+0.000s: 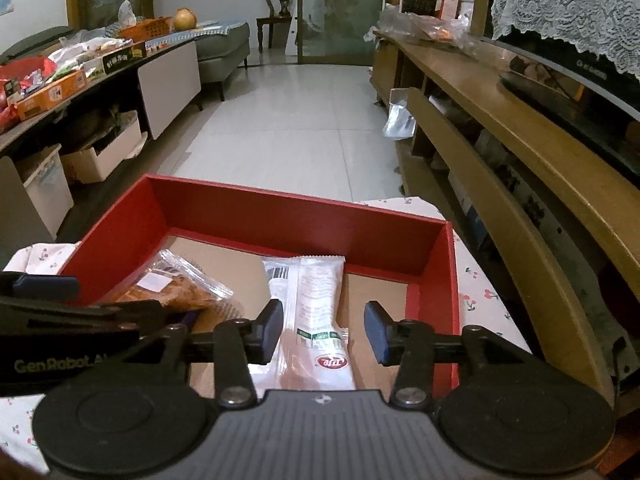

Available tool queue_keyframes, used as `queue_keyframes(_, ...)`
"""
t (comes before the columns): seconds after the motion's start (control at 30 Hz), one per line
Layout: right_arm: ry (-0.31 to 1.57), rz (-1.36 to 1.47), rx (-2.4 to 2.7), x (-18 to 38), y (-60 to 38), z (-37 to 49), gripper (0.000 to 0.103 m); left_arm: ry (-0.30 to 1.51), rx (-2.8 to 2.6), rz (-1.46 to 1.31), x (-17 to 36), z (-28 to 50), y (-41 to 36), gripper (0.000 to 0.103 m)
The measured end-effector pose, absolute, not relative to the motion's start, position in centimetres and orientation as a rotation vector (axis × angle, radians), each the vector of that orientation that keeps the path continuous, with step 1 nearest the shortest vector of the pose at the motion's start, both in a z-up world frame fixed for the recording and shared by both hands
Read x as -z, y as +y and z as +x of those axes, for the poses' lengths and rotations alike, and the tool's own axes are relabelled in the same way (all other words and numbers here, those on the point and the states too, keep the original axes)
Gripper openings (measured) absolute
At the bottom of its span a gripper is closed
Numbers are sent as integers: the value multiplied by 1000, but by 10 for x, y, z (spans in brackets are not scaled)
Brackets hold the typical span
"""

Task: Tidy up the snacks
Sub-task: 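Lower both packets into the red box and open both grippers, then withdraw both grippers from the box back toward the loose snacks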

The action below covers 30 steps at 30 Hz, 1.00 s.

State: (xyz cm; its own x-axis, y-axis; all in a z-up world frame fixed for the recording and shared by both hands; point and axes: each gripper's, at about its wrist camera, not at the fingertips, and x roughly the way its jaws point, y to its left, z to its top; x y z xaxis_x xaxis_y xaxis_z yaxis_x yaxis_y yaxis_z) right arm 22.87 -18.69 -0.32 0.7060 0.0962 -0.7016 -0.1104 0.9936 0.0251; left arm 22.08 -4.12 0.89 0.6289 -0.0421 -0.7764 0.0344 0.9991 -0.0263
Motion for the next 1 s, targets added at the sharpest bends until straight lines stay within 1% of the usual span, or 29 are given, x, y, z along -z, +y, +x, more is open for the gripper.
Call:
queue_keyframes(0.13,763,-26,-110,-2,-188,224,62,877,49,-16,-13,217,-40,85)
queue_keyframes(1.0,690,-61,-102,-36,-191,173,63,816,114,-18,-43,176,-37,85)
